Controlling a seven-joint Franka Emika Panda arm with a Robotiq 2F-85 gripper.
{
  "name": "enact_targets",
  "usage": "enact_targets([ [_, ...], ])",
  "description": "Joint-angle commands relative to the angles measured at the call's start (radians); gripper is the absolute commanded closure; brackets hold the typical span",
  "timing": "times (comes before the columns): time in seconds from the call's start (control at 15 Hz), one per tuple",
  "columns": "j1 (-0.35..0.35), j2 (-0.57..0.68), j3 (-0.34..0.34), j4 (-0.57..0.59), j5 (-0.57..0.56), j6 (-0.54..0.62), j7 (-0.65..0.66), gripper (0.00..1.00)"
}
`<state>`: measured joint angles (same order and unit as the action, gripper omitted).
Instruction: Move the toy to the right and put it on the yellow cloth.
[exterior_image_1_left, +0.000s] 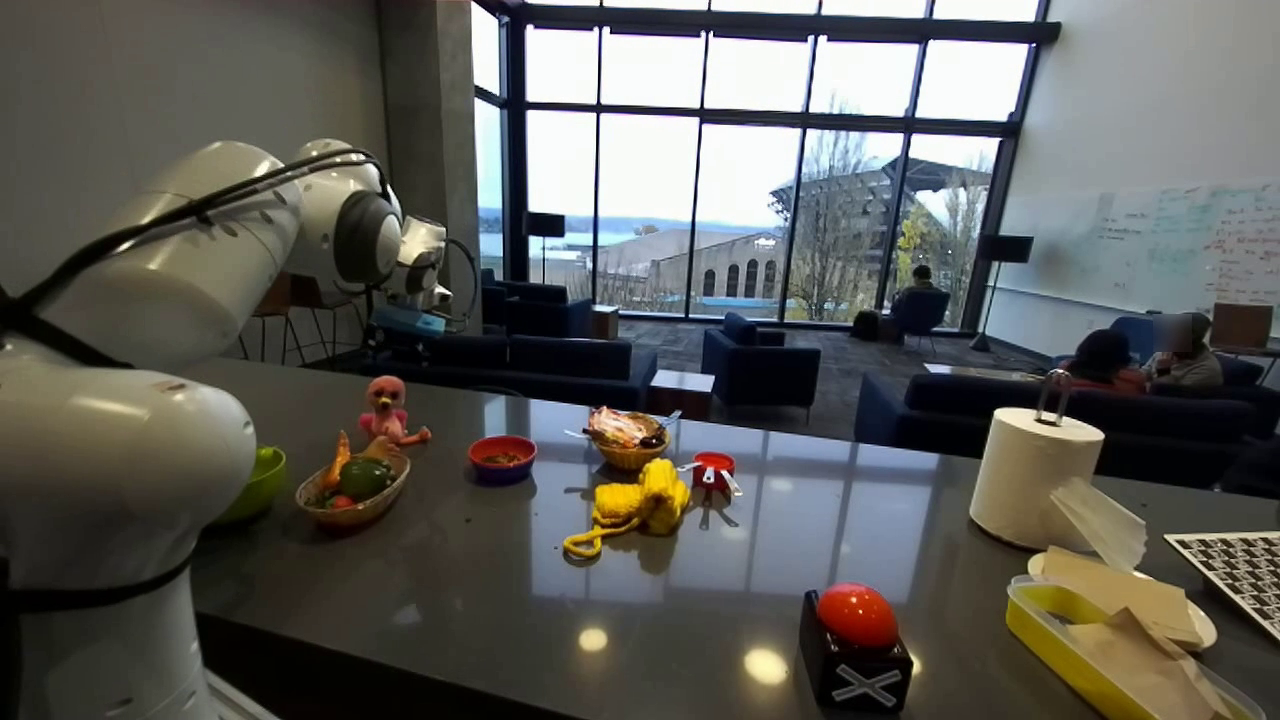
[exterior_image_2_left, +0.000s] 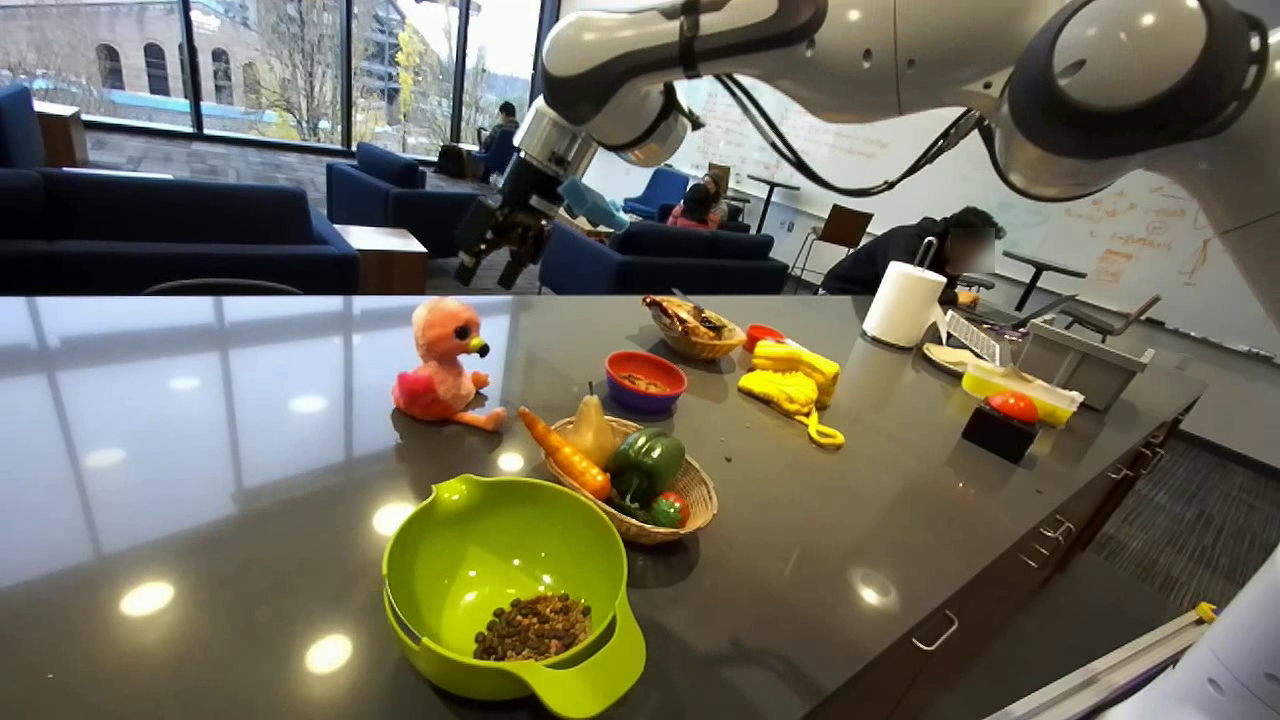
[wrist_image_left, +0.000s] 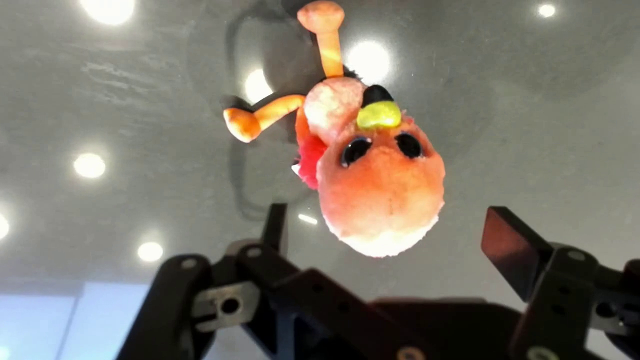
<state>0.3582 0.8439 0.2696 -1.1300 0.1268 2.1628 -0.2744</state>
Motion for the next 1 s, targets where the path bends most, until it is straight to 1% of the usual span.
enact_targets([
  [0.0, 0.024, 0.108, 0.005, 0.162, -0.018, -0.060, 0.030, 0.00],
  [0.27, 0.048, 0.181, 0.004, 0.272, -0.021, -0.114, 0.028, 0.00],
  [0.33, 0.064, 0.209, -0.006, 0.323, -0.015, -0.148, 0.029, 0.00],
  [0.47, 0.065, 0.228, 0.010, 0.357, -0.013, -0.208, 0.021, 0.00],
  [0.67, 0.087, 0.263, 0.006, 0.422, -0.015, -0.268, 0.019, 0.00],
  [0.93, 0.117, 0.318, -0.003, 0.510, -0.020, -0.293, 0.021, 0.00],
])
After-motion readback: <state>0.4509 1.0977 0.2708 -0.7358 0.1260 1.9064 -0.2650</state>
